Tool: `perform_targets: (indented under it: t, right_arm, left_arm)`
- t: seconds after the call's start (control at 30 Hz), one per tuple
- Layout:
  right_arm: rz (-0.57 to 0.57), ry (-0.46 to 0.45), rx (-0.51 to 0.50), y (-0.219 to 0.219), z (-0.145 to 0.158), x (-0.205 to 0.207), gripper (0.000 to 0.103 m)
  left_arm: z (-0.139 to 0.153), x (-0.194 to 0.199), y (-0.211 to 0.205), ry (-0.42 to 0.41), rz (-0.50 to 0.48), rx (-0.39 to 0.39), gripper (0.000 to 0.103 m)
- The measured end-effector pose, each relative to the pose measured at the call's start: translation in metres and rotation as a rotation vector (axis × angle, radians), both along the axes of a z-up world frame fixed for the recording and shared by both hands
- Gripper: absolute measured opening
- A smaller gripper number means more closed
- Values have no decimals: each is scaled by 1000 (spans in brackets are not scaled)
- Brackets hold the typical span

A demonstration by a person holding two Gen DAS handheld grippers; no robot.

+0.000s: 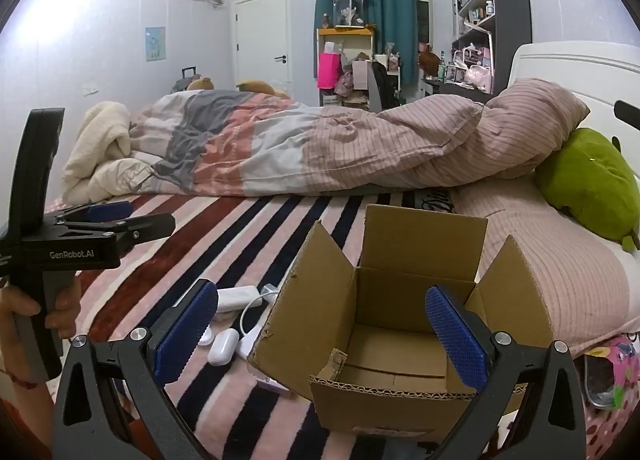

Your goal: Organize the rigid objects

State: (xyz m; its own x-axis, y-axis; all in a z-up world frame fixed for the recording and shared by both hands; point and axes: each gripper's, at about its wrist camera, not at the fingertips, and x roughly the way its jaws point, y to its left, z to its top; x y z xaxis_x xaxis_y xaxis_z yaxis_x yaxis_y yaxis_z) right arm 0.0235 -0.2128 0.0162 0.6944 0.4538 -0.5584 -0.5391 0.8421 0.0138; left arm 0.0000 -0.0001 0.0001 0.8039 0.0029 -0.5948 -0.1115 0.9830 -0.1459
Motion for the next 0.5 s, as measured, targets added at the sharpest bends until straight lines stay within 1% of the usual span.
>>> perform_targets:
  t: [0.5]
  right_arm:
    - [0, 0, -2, 1, -1, 0, 103]
  left_arm:
    - [0, 0, 0, -2, 1, 9, 102]
